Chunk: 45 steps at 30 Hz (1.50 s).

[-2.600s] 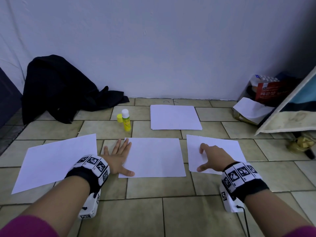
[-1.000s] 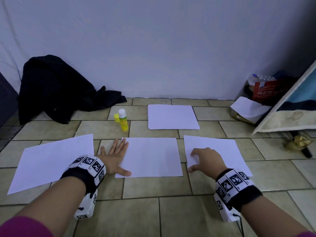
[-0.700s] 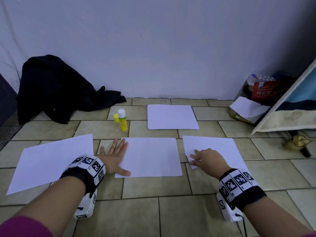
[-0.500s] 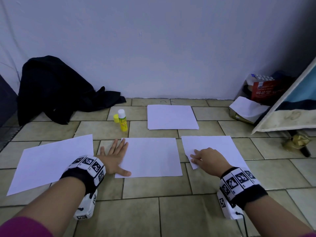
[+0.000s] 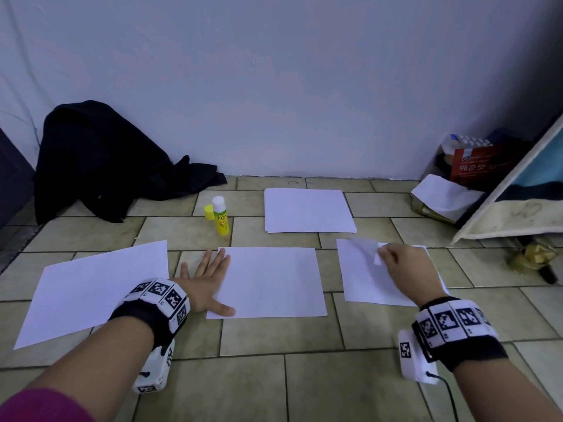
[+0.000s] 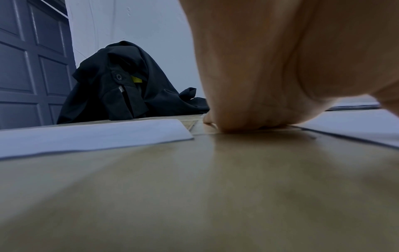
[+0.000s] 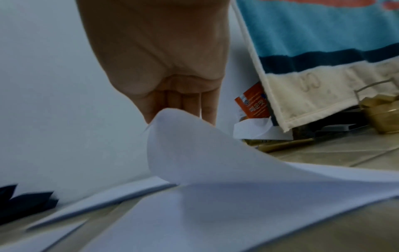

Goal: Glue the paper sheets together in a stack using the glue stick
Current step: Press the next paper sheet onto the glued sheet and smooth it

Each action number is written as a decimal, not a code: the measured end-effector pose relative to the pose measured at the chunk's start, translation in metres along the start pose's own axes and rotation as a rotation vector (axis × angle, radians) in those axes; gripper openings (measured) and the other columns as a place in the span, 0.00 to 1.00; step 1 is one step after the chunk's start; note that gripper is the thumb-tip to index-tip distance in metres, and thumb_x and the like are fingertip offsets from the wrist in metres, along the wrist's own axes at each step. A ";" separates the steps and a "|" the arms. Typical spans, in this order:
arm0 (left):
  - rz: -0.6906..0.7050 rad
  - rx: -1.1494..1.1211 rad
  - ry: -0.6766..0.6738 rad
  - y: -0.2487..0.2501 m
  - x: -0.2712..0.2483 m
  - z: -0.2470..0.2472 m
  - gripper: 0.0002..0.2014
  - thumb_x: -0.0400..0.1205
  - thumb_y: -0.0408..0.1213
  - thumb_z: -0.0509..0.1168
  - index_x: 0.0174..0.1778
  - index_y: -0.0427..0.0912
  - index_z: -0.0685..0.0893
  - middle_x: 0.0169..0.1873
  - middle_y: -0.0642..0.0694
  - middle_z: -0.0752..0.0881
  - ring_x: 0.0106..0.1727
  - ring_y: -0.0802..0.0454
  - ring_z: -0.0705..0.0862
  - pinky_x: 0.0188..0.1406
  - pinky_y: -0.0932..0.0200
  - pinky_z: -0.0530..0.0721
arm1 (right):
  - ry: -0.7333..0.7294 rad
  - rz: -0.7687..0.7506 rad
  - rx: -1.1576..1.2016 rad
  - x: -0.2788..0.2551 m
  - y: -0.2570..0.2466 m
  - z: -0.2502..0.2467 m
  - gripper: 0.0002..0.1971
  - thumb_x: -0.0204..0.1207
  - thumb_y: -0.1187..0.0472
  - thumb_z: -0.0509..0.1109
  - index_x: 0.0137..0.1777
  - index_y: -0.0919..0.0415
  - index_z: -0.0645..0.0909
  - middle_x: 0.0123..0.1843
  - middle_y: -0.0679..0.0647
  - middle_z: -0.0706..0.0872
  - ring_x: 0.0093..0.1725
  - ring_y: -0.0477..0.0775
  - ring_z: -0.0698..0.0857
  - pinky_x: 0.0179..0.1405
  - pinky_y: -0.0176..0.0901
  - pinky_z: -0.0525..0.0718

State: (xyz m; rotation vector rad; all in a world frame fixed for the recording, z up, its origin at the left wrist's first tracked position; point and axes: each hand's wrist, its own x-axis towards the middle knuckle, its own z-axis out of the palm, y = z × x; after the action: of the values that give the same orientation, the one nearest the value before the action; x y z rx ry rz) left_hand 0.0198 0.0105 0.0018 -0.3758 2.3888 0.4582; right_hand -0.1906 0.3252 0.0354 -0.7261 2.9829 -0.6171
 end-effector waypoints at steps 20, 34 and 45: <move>-0.101 0.039 0.043 0.008 0.003 0.006 0.63 0.71 0.73 0.61 0.79 0.42 0.24 0.77 0.50 0.19 0.78 0.48 0.21 0.76 0.28 0.34 | -0.182 -0.300 -0.043 -0.040 -0.178 0.062 0.20 0.88 0.53 0.49 0.54 0.63 0.81 0.52 0.61 0.87 0.53 0.64 0.84 0.40 0.45 0.68; -0.138 0.101 0.024 0.013 -0.001 0.006 0.51 0.78 0.67 0.57 0.83 0.48 0.32 0.79 0.47 0.23 0.79 0.43 0.22 0.77 0.27 0.38 | -0.557 -0.180 -0.070 -0.053 -0.204 0.100 0.45 0.73 0.30 0.62 0.78 0.65 0.60 0.78 0.62 0.64 0.79 0.62 0.61 0.70 0.63 0.71; -0.025 0.052 0.046 -0.001 0.003 0.006 0.73 0.48 0.90 0.43 0.81 0.48 0.27 0.75 0.52 0.19 0.77 0.47 0.19 0.77 0.27 0.36 | -0.687 -0.250 -0.144 -0.048 -0.196 0.112 0.35 0.78 0.41 0.64 0.78 0.61 0.62 0.79 0.61 0.60 0.80 0.66 0.54 0.71 0.70 0.68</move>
State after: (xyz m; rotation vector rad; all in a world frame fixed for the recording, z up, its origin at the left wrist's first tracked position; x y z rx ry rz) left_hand 0.0212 0.0119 -0.0047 -0.3965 2.4327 0.3789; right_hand -0.0503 0.1448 0.0028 -1.0666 2.3311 -0.1055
